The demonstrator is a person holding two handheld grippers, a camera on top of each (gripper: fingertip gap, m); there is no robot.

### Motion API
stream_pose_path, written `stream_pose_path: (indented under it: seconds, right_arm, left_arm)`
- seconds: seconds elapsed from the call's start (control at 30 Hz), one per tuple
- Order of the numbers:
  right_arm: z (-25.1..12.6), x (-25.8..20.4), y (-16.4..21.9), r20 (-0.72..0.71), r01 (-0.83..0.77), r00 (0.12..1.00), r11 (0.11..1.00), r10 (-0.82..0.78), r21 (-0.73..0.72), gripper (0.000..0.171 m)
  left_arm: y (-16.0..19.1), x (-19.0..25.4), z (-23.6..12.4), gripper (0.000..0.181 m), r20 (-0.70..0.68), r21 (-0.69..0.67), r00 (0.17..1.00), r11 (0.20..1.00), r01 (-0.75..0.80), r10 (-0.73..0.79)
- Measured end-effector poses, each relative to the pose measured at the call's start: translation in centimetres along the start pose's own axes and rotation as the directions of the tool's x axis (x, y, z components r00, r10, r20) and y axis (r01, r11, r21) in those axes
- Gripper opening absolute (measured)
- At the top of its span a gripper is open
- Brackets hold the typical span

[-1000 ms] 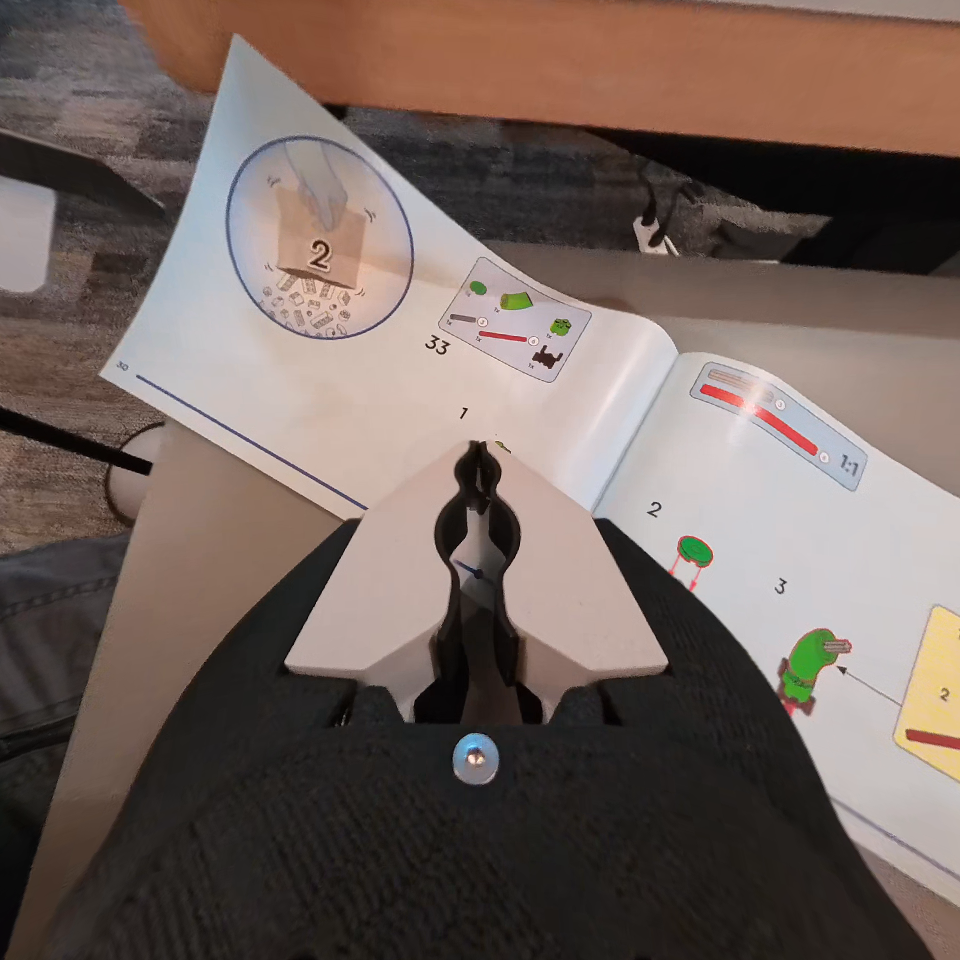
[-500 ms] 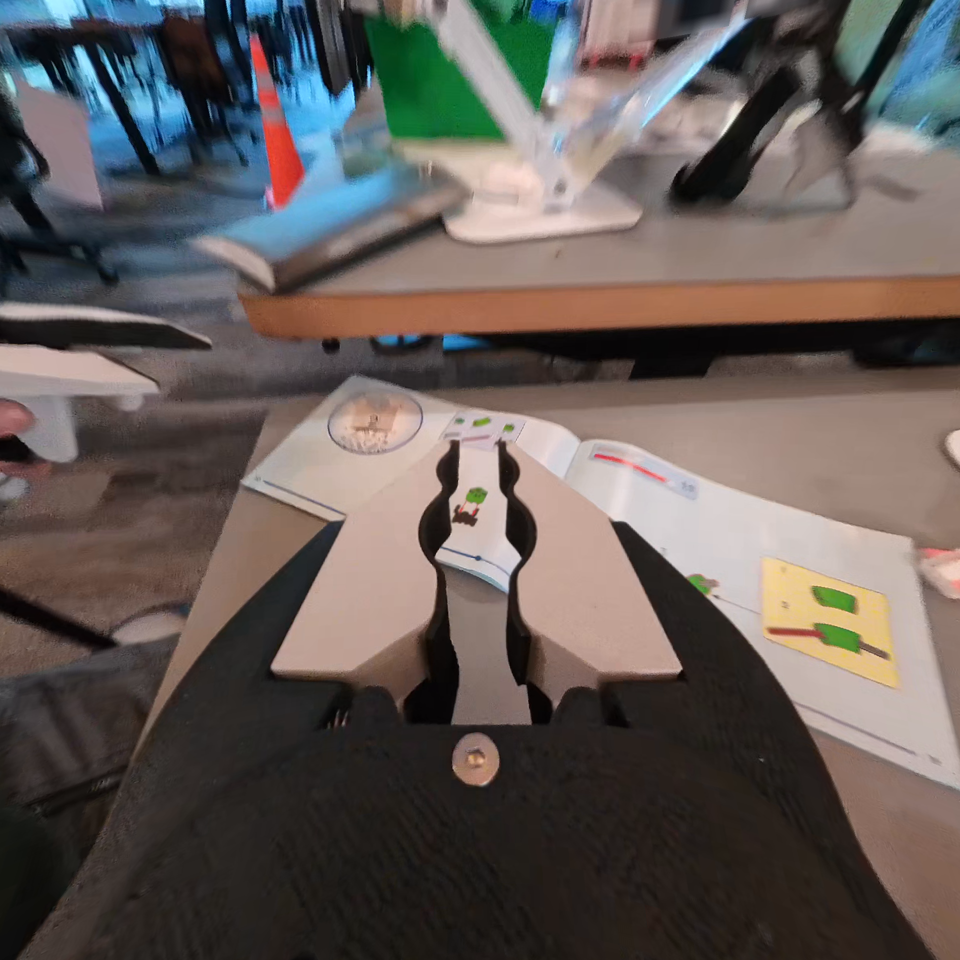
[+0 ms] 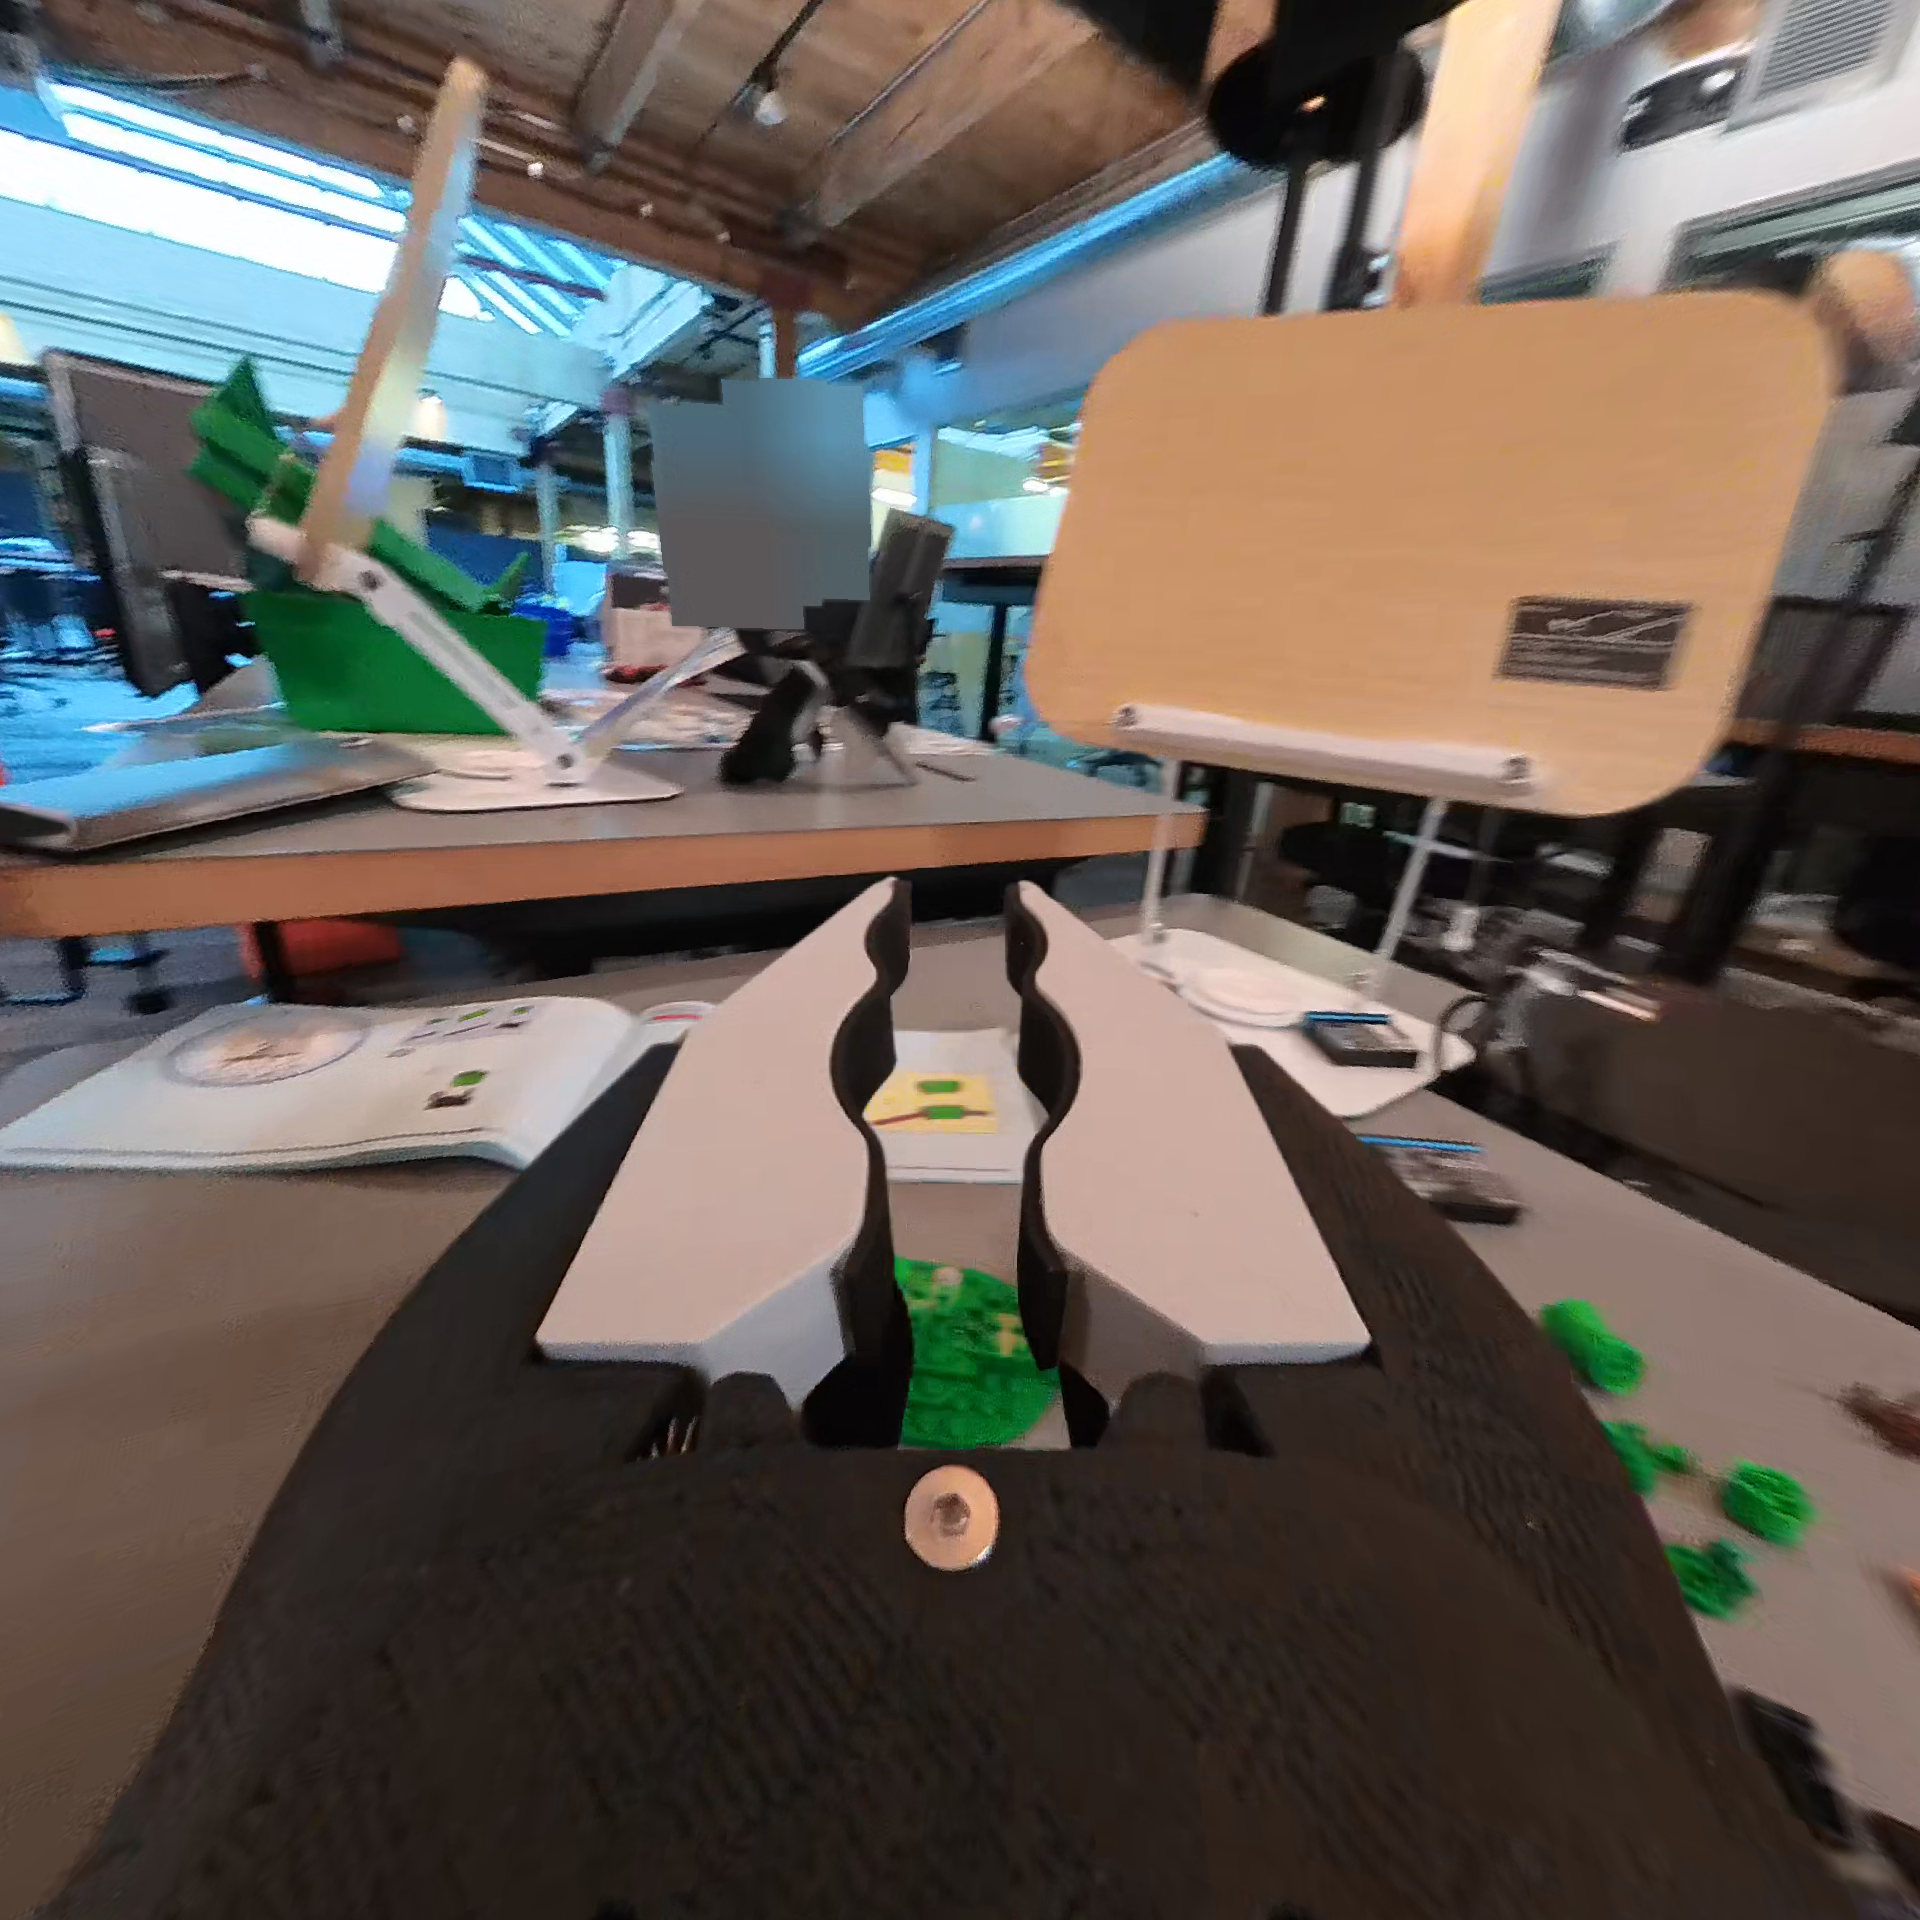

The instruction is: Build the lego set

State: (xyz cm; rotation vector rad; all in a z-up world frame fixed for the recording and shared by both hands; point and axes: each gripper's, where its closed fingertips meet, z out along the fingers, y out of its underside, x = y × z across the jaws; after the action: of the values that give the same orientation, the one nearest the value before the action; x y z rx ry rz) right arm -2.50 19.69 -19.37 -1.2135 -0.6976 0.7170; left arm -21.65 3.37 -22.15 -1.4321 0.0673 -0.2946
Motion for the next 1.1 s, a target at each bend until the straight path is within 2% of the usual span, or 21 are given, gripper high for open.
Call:
stream_pose_path:
  seconds: [0.1, 0.17, 0.3, 0.43, 0.57, 0.67, 0.87, 1.1]
  right_arm:
    - [-1.1, 2.4, -1.3, -0.065, 0.011, 0.998, 0.999, -0.009, 0.036, 0.016]
    - [-1.7, 3.7, -1.9, -0.107, 0.019, 0.994, 0.998, -0.013, 0.055, 0.016]
    - [-2.7, 5.6, -2.6, -0.175, 0.023, 0.984, 0.996, -0.007, 0.087, 0.016]
    - [-3.6, 7.3, -2.9, -0.236, 0.003, 0.971, 0.994, 0.023, 0.111, 0.017]
    - [-4.6, 9.2, -3.0, -0.313, 0.04, 0.95, 0.994, -0.006, 0.102, 0.017]
    - [-5.7, 10.9, -3.1, -0.38, 0.073, 0.924, 0.994, -0.035, 0.085, 0.017]
    - [-8.9, 13.9, -4.5, -0.519, 0.134, 0.852, 0.987, -0.07, 0.087, 0.017]
    - [-8.8, 15.0, -2.8, -0.537, 0.093, 0.842, 0.995, -0.056, 0.041, 0.018]
  left_arm:
    - [2.0, 4.1, 3.3, 0.061, -0.169, -0.078, 0.984, 0.996, 0.04, -0.052]
    - [3.1, 6.7, 5.0, 0.064, -0.259, -0.133, 0.965, 0.991, 0.003, -0.038]
    - [2.6, 10.4, 7.9, 0.063, -0.397, -0.092, 0.918, 0.994, -0.06, 0.018]
    - [1.2, 9.7, 11.8, 0.061, -0.374, 0.053, 0.914, 0.987, -0.148, 0.157]
    - [0.7, 7.8, 15.7, 0.063, -0.321, 0.116, 0.934, 0.985, -0.126, 0.157]
    - [0.9, 7.7, 15.6, 0.063, -0.343, 0.128, 0.932, 0.989, -0.079, 0.119]
    - [1.5, 7.2, 14.2, 0.061, -0.346, 0.126, 0.924, 0.984, -0.127, 0.163]
    - [2.5, 7.6, 14.4, 0.054, -0.351, 0.1, 0.908, 0.973, -0.209, 0.231]
